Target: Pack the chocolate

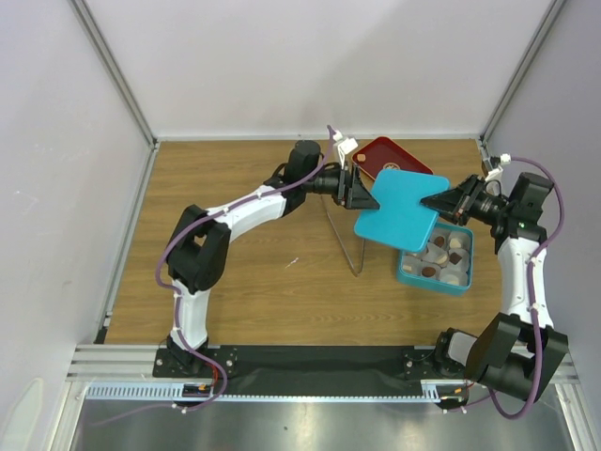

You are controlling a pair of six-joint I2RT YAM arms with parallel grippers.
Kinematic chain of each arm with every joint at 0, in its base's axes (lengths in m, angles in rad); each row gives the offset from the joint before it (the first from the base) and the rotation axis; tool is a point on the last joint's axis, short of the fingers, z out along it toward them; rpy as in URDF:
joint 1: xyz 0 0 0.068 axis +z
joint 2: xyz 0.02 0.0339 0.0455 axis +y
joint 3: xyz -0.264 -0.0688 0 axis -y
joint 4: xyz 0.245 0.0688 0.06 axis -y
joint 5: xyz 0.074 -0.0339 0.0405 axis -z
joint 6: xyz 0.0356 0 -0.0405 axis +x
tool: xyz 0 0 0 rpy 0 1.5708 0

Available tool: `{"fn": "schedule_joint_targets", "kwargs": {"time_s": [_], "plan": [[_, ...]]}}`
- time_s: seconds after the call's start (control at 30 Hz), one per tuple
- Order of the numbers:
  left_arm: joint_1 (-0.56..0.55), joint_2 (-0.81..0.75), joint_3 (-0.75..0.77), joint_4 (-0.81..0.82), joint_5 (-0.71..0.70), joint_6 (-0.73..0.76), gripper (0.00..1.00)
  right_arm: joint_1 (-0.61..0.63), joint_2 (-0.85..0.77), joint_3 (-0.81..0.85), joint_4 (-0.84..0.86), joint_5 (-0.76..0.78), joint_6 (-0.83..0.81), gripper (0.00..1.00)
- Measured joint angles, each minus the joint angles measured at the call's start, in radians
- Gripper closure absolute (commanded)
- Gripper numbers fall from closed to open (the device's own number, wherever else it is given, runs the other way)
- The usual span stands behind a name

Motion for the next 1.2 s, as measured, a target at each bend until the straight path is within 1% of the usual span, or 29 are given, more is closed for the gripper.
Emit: {"fn": "schedule_joint_targets", "kwargs": {"time_s": [0.07,0.1,0.17,0.2,0.27,0.3,0.33,0.43,0.5,0.63,0.87,1.03,1.2], "plan": [[0.0,0.0,-0.016,0.033,0.007,-0.027,0.27,0.003,0.0,0.0,0.002,0.0,0.0,0.99],[0.0,0.0,-0.025,0.054,0.012,-0.042,0.28,0.003,0.0,0.0,0.001,0.001,0.0,0.91],[-0.002,0.0,-0.048,0.1,0.03,-0.077,0.31,0.001,0.0,0.0,-0.009,0.003,-0.007,0.81],[-0.003,0.0,-0.06,0.122,0.033,-0.093,0.32,-0.002,0.0,0.0,-0.016,0.005,-0.011,0.78],[-0.007,0.0,-0.082,0.156,0.034,-0.121,0.35,-0.013,0.0,0.0,-0.039,0.016,-0.025,0.75],[-0.013,0.0,-0.091,0.168,0.034,-0.128,0.37,-0.02,0.0,0.0,-0.055,0.025,-0.039,0.7],[-0.02,0.0,-0.102,0.179,0.032,-0.138,0.41,-0.027,0.0,0.002,-0.074,0.037,-0.05,0.68],[-0.047,0.0,-0.109,0.179,0.029,-0.154,0.48,-0.044,0.003,0.008,-0.137,0.08,-0.097,0.64],[-0.066,0.001,-0.109,0.186,0.027,-0.165,0.49,-0.058,0.008,0.013,-0.179,0.114,-0.125,0.61],[-0.095,0.019,-0.101,0.187,0.02,-0.174,0.5,-0.09,0.023,0.013,-0.233,0.17,-0.163,0.61],[-0.126,0.114,-0.051,0.179,-0.027,-0.185,0.51,-0.122,0.06,0.013,-0.304,0.278,-0.212,0.62],[-0.148,0.175,-0.006,0.179,-0.05,-0.2,0.51,-0.158,0.119,0.013,-0.309,0.328,-0.236,0.62],[-0.156,0.215,0.029,0.178,-0.075,-0.208,0.51,-0.174,0.181,0.015,-0.291,0.343,-0.256,0.58]]}}
